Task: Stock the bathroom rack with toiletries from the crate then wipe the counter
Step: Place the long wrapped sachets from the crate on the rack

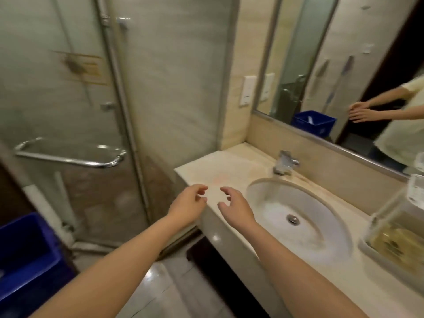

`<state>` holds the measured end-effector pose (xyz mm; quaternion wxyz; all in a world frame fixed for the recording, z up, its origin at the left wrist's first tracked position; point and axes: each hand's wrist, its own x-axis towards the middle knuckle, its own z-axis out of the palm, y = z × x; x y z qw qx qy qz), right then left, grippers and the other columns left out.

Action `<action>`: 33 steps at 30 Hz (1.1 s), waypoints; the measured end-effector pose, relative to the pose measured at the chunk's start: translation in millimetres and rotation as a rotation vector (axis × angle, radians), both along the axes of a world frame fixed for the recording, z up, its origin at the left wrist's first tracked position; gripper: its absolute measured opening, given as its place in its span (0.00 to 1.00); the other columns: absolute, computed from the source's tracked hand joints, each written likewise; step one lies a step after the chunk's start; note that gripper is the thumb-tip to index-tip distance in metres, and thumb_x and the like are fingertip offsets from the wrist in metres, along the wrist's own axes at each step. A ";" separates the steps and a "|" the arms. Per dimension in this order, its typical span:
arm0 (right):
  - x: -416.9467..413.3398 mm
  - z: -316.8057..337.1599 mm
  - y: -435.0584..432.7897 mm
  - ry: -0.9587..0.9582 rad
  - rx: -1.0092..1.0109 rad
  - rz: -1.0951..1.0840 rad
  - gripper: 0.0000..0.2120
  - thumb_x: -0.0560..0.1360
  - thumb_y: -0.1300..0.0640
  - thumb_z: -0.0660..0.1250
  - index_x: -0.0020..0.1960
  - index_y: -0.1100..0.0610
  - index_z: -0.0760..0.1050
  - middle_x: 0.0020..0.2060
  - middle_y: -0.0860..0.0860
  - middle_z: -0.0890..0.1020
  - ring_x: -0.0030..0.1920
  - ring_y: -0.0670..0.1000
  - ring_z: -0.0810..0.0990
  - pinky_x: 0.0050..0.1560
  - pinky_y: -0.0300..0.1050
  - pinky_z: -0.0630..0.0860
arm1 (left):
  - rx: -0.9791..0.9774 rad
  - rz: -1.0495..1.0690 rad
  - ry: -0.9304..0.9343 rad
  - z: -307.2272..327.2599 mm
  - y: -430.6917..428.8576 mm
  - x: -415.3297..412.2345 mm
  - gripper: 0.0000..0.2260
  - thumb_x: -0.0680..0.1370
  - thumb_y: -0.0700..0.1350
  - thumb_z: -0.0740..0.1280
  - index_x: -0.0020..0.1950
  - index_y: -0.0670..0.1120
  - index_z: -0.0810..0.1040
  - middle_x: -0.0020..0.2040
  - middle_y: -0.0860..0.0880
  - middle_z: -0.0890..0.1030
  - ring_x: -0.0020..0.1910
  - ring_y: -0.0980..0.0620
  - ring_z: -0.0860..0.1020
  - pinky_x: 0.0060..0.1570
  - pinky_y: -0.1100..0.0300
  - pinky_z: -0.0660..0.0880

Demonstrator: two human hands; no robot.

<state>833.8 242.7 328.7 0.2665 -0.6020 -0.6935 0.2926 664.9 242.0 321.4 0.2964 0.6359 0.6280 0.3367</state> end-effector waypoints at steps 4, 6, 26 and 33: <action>-81.6 -2.4 -8.7 0.002 -0.012 0.180 0.21 0.75 0.55 0.65 0.67 0.50 0.73 0.64 0.49 0.76 0.60 0.48 0.76 0.59 0.40 0.71 | -0.037 0.190 -0.027 -11.9 -42.6 -79.0 0.14 0.76 0.44 0.66 0.61 0.55 0.77 0.56 0.55 0.79 0.51 0.59 0.78 0.56 0.61 0.73; -113.9 -1.9 -13.3 0.001 -0.008 0.238 0.22 0.74 0.55 0.64 0.68 0.50 0.72 0.64 0.49 0.75 0.59 0.48 0.76 0.59 0.41 0.71 | -0.072 0.261 -0.052 -15.7 -60.0 -107.8 0.13 0.76 0.44 0.66 0.60 0.55 0.77 0.55 0.55 0.80 0.51 0.57 0.79 0.59 0.56 0.75; -416.0 -27.1 -35.2 0.092 -0.146 1.001 0.21 0.77 0.60 0.65 0.70 0.53 0.71 0.65 0.50 0.74 0.62 0.46 0.74 0.63 0.45 0.74 | -0.195 1.061 -0.133 -40.6 -186.2 -327.7 0.14 0.79 0.46 0.64 0.63 0.59 0.73 0.54 0.62 0.76 0.52 0.62 0.76 0.47 0.62 0.75; -484.8 -44.3 -28.5 0.056 -0.186 1.174 0.21 0.77 0.60 0.64 0.70 0.51 0.70 0.64 0.48 0.75 0.61 0.45 0.74 0.61 0.42 0.73 | -0.200 1.267 -0.156 -49.8 -192.3 -364.5 0.12 0.80 0.46 0.63 0.63 0.57 0.74 0.57 0.61 0.76 0.53 0.60 0.76 0.44 0.63 0.73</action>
